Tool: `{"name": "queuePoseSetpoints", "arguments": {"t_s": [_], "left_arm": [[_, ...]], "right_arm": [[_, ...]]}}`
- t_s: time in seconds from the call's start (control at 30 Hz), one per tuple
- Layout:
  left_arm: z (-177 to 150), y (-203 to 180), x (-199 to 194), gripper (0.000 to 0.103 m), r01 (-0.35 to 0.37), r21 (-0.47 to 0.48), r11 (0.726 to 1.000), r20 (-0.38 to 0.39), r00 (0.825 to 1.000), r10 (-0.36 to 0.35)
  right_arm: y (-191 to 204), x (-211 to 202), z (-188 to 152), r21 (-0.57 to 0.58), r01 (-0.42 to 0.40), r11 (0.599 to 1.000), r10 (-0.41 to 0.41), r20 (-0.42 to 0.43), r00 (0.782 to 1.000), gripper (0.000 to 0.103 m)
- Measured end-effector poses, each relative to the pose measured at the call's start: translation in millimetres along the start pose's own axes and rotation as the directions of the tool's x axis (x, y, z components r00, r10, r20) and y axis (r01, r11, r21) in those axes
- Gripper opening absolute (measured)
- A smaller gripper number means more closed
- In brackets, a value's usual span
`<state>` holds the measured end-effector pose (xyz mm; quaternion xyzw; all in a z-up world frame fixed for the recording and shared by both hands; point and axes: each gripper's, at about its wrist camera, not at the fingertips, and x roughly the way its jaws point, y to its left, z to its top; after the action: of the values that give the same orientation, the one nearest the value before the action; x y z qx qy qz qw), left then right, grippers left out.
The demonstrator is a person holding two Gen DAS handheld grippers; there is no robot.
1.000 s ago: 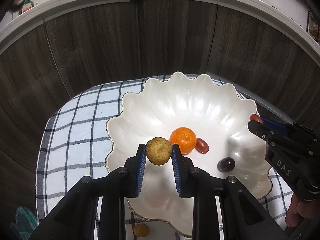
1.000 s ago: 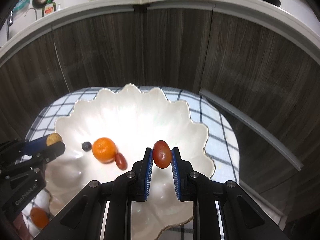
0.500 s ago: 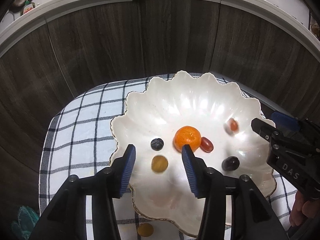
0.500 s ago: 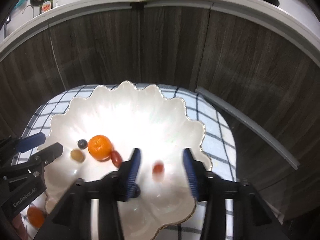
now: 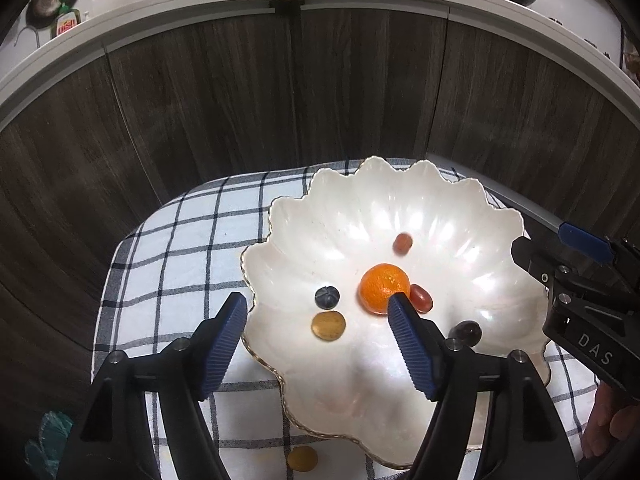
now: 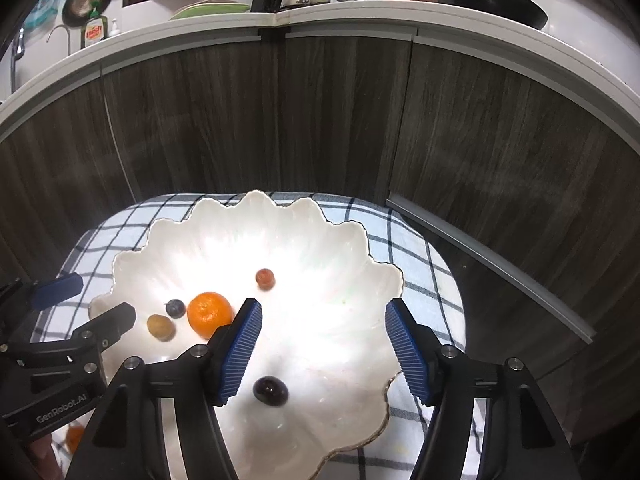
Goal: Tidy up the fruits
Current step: 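Withdraw both open tools from the bowl over the remaining fruits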
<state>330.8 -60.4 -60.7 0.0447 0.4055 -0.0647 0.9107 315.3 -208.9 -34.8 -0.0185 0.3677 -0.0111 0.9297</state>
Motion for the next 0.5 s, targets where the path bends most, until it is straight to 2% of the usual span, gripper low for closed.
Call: {"name": "queuePoseSetpoints", "arguments": {"t_s": [0.07,0.13,0.5], "left_arm": [[1,1,-3,0.082,-0.003,-0.005,1.0,0.005,1.0,0.004],[1,2,-6,0.084,-0.016,-0.008,1.0,0.016,1.0,0.016],[-2,9,-22,0.088,-0.022,-0.002,1.0,0.033,0.999,0.023]], "right_arm": [[0,-2,1,0.003,-0.004,1.0,0.004,0.002,1.0,0.065],[1,-4,1,0.006,-0.004,1.0,0.004,0.005,1.0,0.065],[5,-18,0,0.021,-0.007,1.0,0.006,0.013,1.0,0.066]]}}
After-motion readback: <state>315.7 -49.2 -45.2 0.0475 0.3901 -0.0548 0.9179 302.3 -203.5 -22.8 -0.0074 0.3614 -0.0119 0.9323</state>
